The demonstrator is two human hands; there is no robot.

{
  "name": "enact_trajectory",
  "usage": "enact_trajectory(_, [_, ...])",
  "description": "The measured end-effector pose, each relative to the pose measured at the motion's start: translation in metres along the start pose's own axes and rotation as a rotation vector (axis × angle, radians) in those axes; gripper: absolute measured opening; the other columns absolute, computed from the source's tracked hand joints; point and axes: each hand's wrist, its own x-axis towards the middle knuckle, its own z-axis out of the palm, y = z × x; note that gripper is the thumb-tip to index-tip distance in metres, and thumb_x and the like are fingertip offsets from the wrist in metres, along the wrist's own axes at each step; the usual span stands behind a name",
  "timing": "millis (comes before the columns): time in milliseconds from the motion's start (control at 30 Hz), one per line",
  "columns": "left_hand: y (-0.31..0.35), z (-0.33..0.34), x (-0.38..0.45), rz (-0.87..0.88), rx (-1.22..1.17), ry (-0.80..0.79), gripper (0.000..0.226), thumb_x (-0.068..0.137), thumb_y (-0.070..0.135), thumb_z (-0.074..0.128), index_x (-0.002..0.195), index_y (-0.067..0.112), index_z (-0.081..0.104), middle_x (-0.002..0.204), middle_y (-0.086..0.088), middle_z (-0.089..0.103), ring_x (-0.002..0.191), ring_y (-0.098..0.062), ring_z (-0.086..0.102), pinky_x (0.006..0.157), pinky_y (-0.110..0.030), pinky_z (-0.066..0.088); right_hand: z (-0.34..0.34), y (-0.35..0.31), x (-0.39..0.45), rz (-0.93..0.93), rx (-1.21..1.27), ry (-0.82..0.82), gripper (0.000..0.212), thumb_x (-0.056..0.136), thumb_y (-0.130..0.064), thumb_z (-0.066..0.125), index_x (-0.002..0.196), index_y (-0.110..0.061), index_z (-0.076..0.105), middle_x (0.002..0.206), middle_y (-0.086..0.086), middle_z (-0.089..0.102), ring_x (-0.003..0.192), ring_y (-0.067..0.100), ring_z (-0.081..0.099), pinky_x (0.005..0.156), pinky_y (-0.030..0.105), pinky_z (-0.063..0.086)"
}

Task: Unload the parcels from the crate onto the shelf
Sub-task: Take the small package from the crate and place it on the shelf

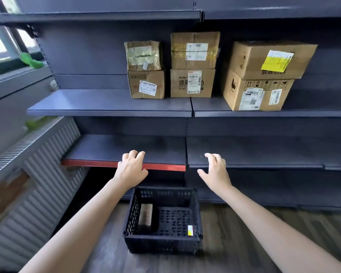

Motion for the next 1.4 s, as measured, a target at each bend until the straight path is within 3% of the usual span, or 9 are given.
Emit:
enact_trajectory(100, [-0.027, 0.002, 0.021, 0.005, -0.012, 0.007, 0.059, 0.084, 0.018, 0.052, 0.139, 0.012, 0.033, 0.142, -0.011, 0.034, 0.126, -0.034, 0.032, 0.098, -0.042, 0.039, 0.016, -0.011, 0.022, 0.017, -0.02, 0.003, 0.055, 0.085, -0.019, 0.062, 0.134, -0.008, 0.039, 0.134, 0.01, 0.04, 0.121, 0.027, 0.036, 0.082, 0.027, 0.037])
enact_trajectory(333, [-0.099, 0.004, 0.079, 0.021, 0.0, -0.019, 0.056, 0.085, 0.018, 0.052, 0.138, 0.01, 0.034, 0.141, -0.011, 0.036, 0.125, -0.034, 0.034, 0.096, -0.041, 0.04, 0.072, -0.057, 0.074, 0.045, -0.03, -0.043, 0.055, 0.086, -0.018, 0.061, 0.135, -0.007, 0.038, 0.135, 0.011, 0.04, 0.124, 0.027, 0.036, 0.096, 0.032, 0.037])
enact_trajectory(567, [-0.14, 0.035, 0.114, 0.029, 0.029, -0.183, 0.063, 0.085, 0.022, 0.055, 0.142, 0.011, 0.03, 0.139, -0.013, 0.038, 0.125, -0.035, 0.036, 0.097, -0.043, 0.04, 0.125, -0.076, 0.09, 0.067, -0.071, -0.135, 0.053, 0.088, -0.018, 0.058, 0.135, -0.006, 0.037, 0.134, 0.009, 0.039, 0.126, 0.026, 0.033, 0.102, 0.031, 0.031])
enact_trajectory(867, [-0.15, 0.094, 0.118, 0.044, 0.05, -0.37, 0.056, 0.089, 0.024, 0.051, 0.14, 0.011, 0.031, 0.135, -0.009, 0.042, 0.122, -0.031, 0.038, 0.092, -0.04, 0.042, 0.187, -0.046, 0.072, 0.154, -0.21, -0.338, 0.053, 0.087, -0.024, 0.057, 0.135, -0.009, 0.038, 0.132, 0.009, 0.042, 0.119, 0.028, 0.038, 0.101, 0.033, 0.032])
enact_trajectory(1400, [-0.147, 0.229, 0.103, 0.02, 0.044, -0.622, 0.049, 0.087, 0.022, 0.047, 0.134, 0.013, 0.038, 0.132, -0.008, 0.046, 0.122, -0.031, 0.04, 0.094, -0.042, 0.041, 0.279, 0.02, 0.027, 0.177, -0.252, -0.672, 0.051, 0.091, -0.021, 0.05, 0.137, -0.012, 0.032, 0.14, 0.004, 0.033, 0.129, 0.025, 0.029, 0.105, 0.031, 0.028])
